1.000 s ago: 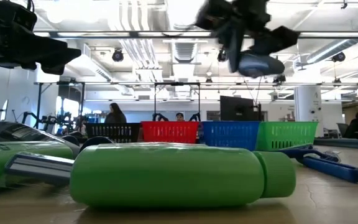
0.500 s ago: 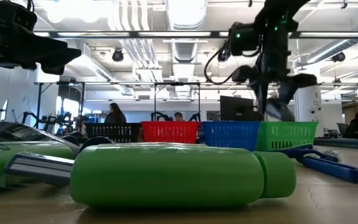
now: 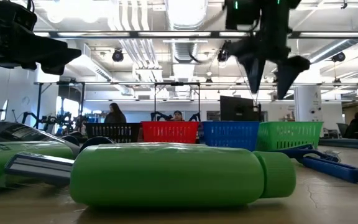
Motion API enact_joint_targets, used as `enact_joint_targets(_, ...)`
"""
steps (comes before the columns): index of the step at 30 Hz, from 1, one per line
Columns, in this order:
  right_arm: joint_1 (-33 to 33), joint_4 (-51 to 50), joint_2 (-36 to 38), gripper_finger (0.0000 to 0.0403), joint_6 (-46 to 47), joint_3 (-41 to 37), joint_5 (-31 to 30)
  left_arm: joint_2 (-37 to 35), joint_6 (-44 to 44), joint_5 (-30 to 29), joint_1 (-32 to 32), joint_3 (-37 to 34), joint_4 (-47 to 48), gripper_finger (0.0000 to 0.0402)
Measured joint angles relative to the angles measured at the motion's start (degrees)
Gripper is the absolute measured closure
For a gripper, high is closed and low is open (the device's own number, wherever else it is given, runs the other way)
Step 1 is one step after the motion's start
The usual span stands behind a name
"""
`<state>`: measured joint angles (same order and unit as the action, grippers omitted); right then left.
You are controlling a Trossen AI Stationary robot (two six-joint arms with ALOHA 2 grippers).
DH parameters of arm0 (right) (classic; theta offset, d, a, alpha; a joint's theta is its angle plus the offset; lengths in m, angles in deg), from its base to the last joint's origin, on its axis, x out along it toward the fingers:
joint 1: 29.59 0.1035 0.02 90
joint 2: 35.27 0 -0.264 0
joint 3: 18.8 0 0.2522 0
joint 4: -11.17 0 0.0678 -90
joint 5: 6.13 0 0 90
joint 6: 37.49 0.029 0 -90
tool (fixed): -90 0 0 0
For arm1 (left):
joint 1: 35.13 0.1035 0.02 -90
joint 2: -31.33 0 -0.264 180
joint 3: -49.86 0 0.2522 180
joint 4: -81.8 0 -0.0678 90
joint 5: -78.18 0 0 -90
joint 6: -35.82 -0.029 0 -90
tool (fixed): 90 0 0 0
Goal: Pick & Place Travel size toiletries
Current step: Put the blue razor into the blue basket
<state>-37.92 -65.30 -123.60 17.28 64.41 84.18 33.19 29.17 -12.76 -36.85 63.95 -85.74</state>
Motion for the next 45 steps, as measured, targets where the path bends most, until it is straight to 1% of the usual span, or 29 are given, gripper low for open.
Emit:
enact_joint_targets(4, 13.87, 4.84, -4.52, 0.0046, -5.0, 1.86, 2.93, 0.02, 0.0, 0.0, 0.0, 0.0, 0.0, 0.017)
enact_joint_targets(7, 22.6, 5.94, -10.12, 0.0062, -6.78, 4.98, 1.6, 0.02, 0.0, -0.01, 0.0, 0.0, -0.02, 0.017)
enact_joint_targets(9, 26.24, 5.97, -13.85, 0.0073, -7.08, 7.92, 0.01, 0.02, 0.0, 0.01, -0.01, 0.0, 0.0, 0.017)
enact_joint_targets(12, 29.13, 5.96, -18.87, 0.0088, -8.9, 12.47, -1.61, 0.04, 0.0, 0.01, -0.01, 0.0, 0.0, 0.017)
enact_joint_targets(15, 29.82, 5.92, -23.06, 0.0103, -11.61, 15.61, -1.79, 0.07, 0.0, 0.01, 0.0, 0.0, 0.0, 0.017)
enact_joint_targets(19, 29.16, 5.98, -27.07, 0.0127, -15.72, 17.31, -1.82, 0.09, 0.0, 0.01, -0.02, 0.0, 0.0, 0.017)
enact_joint_targets(22, 28.44, 6.34, -29.28, 0.0146, -18.41, 17.41, -1.59, 0.11, 0.0, 0.01, -0.02, 0.0, 0.0, 0.017)
enact_joint_targets(27, 26.88, 6.55, -30.64, 0.0177, -19.03, 17.38, -1.25, 0.13, 0.0, 0.01, -0.01, 0.0, -0.02, 0.017)
enact_joint_targets(29, 26.26, 6.94, -30.82, 0.0189, -19.63, 16.75, -0.05, 0.13, 0.0, 0.01, 0.0, 0.0, -0.02, 0.017)
enact_joint_targets(33, 25.67, 12.03, -30.82, 0.0219, -19.38, 14.42, 4.65, 0.13, 0.0, 0.01, -0.02, 0.0, -0.03, 0.017)
enact_joint_targets(36, 25.56, 12.28, -31.14, 0.0246, -18.95, 13.34, 6.19, 0.13, 0.0, -0.01, -0.02, 0.0, -0.04, 0.017)
enact_joint_targets(39, 25.5, 12.12, -31.17, 0.0279, -18.92, 12.42, 6.15, 0.13, 0.0, 0.0, 0.0, 0.0, -0.04, 0.017)
enact_joint_targets(42, 25.44, 11.33, -30.88, 0.0321, -18.55, 12.46, 5.87, 0.13, 0.0, 0.01, 0.0, 0.0, -0.02, 0.017)
enact_joint_targets(45, 24.97, 7.5, -30.52, 0.0366, -18.72, 13.77, 5.78, 0.13, 0.0, 0.01, -0.01, 0.0, -0.02, 0.017)
